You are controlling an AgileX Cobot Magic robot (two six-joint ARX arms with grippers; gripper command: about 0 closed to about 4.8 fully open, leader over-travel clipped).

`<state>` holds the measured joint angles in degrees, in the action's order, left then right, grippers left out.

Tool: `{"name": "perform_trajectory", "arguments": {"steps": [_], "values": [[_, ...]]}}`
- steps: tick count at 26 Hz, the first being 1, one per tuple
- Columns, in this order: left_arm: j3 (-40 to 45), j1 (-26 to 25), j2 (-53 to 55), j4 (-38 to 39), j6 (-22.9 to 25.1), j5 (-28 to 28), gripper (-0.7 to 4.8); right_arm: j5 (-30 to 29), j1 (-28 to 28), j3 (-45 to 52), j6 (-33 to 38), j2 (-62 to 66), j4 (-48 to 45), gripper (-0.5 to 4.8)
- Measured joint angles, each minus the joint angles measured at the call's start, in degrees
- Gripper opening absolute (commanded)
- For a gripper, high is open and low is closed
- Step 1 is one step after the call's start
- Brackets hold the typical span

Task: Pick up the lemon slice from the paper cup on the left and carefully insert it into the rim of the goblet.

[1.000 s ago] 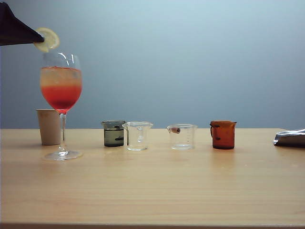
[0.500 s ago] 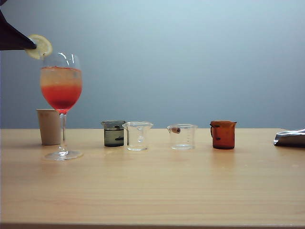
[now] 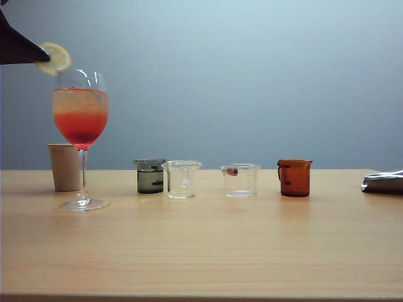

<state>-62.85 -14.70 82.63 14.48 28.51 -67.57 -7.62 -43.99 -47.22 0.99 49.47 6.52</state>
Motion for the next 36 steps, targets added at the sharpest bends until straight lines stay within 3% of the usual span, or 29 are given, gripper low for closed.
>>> {"name": "perform_trajectory", "arguments": {"steps": [12,20,36], "values": [[0.0,0.9,1.9,0.0,0.0,0.2,-0.06,0.0,0.0,0.0,0.0,0.3,0.0,-0.03],[0.0,1.7,1.9,0.1,1.8,3.2,-0.06,0.0,0.0,0.0,0.0,0.4,0.0,-0.03],[0.0,1.7,1.9,0.1,2.8,2.1,-0.06,0.0,0.0,0.0,0.0,0.5,0.0,-0.03]]}}
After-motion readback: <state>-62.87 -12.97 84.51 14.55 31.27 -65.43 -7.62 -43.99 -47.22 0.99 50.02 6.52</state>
